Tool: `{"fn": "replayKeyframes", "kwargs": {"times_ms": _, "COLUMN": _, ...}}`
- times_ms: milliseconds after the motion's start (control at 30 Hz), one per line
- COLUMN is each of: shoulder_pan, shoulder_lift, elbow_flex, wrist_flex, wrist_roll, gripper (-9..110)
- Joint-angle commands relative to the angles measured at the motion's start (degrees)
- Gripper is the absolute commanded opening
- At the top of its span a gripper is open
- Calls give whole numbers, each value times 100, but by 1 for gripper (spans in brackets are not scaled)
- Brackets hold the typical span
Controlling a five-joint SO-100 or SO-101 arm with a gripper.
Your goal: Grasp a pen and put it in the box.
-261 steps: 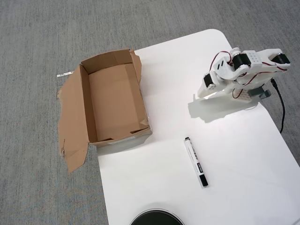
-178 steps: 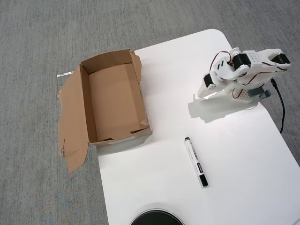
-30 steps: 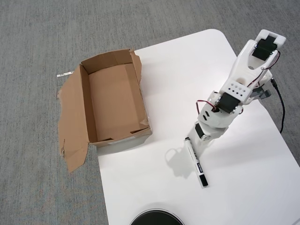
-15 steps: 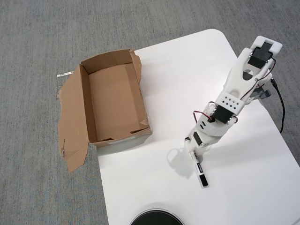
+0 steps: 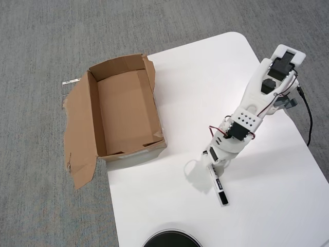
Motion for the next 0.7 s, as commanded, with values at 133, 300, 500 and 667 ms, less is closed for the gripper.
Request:
{"fn": "replayKeyframes", "kwargs": {"times_ms": 133, "shoulder_pan": 22, "shoulder_lift": -185, "elbow_flex": -400, "wrist_flex": 26, "wrist_roll": -22, "gripper": 19}}
{"fn": "replayKeyframes", "kwargs": {"times_ms": 300, "shoulder_pan": 163, "shoulder_lift": -334, "elbow_flex": -602, "wrist_flex": 53, "wrist_roll": -22, "gripper": 19}}
{"fn": "replayKeyframes", "kwargs": {"times_ms": 500, "shoulder_pan": 171, "shoulder_lift": -404, "elbow_flex": -664, "wrist_flex": 308, "wrist_roll": -22, "gripper": 19}}
{"fn": "replayKeyframes", "kwargs": {"times_ms": 667, "shoulder_pan": 180, "shoulder_lift": -659, "elbow_flex": -971, "wrist_flex": 1213, "wrist_roll": -22, "gripper": 19}}
